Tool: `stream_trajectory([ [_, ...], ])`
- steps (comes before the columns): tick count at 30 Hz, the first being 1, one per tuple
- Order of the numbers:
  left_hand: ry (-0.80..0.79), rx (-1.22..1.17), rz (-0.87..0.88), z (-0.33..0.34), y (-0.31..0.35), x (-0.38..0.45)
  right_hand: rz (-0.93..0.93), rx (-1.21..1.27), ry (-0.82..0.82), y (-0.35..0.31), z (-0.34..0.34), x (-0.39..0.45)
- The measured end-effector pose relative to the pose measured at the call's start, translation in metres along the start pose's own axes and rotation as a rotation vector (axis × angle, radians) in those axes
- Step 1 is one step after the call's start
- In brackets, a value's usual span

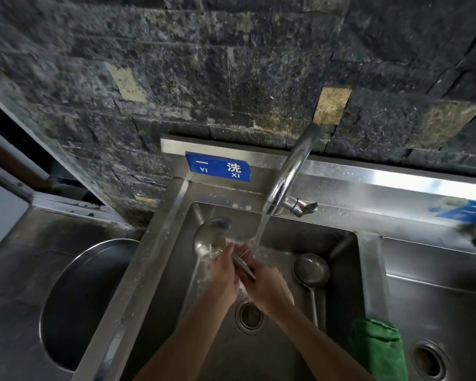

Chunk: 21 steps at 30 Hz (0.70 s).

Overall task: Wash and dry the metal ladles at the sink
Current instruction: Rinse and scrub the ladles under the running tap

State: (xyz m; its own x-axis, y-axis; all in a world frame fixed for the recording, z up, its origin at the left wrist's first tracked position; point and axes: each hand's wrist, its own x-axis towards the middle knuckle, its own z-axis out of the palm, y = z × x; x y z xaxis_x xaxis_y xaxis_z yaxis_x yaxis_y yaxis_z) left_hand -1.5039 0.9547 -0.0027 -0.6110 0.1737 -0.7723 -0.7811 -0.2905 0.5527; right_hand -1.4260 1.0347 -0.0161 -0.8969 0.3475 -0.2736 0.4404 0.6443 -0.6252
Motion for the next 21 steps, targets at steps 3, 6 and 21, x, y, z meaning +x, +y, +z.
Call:
stream_trajectory([
  [3, -0.018, 0.116, 0.096, -0.005, 0.016, -0.002, -0.090, 0.141, -0.003, -0.016, -0.001, 0.018],
  [6, -0.049, 0.069, 0.159, -0.001, 0.038, -0.004, -0.078, 0.167, -0.056, -0.022, -0.005, 0.028],
  [21, -0.054, -0.081, 0.444, 0.013, 0.111, -0.014, 0.044, -0.117, 0.047, -0.013, -0.016, 0.029],
])
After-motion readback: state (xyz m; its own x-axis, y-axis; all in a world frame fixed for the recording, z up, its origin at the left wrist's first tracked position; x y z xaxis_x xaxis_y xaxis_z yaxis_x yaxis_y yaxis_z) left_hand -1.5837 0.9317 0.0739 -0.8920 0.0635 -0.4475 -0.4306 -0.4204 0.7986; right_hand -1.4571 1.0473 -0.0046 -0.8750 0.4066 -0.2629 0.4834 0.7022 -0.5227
